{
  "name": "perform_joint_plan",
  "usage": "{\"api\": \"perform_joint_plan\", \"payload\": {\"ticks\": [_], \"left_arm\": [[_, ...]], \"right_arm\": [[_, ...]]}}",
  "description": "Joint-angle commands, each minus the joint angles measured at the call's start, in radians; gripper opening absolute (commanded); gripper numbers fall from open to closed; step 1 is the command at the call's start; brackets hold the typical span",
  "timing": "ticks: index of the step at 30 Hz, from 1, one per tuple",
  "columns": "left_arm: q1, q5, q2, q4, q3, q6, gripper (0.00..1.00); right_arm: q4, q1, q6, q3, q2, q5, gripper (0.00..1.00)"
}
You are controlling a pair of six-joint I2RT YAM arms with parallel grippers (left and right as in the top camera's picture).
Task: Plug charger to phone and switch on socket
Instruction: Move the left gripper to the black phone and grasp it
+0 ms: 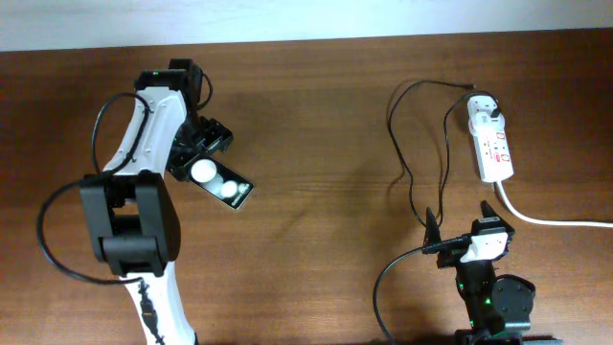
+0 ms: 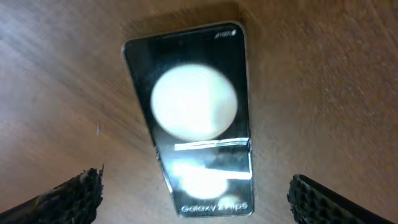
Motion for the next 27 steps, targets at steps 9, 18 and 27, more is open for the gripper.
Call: {"api": "perform_joint_plan", "payload": {"ticks": [9, 18, 27], "left_arm": [[0.003, 0.013, 0.021, 0.193, -0.183, 0.049, 0.99], [0.003, 0.050, 0.021, 0.361, -0.360, 0.049, 0.88], [0.003, 0.124, 0.021, 0.348, -0.360, 0.061, 0.58]], "right_arm": [[-0.005, -0.001, 0.003, -0.005, -0.005, 0.005, 0.99], [-0.005, -0.001, 0.003, -0.005, -0.005, 0.005, 0.99], [-0.005, -0.001, 0.003, -0.005, -0.005, 0.005, 0.99]]}}
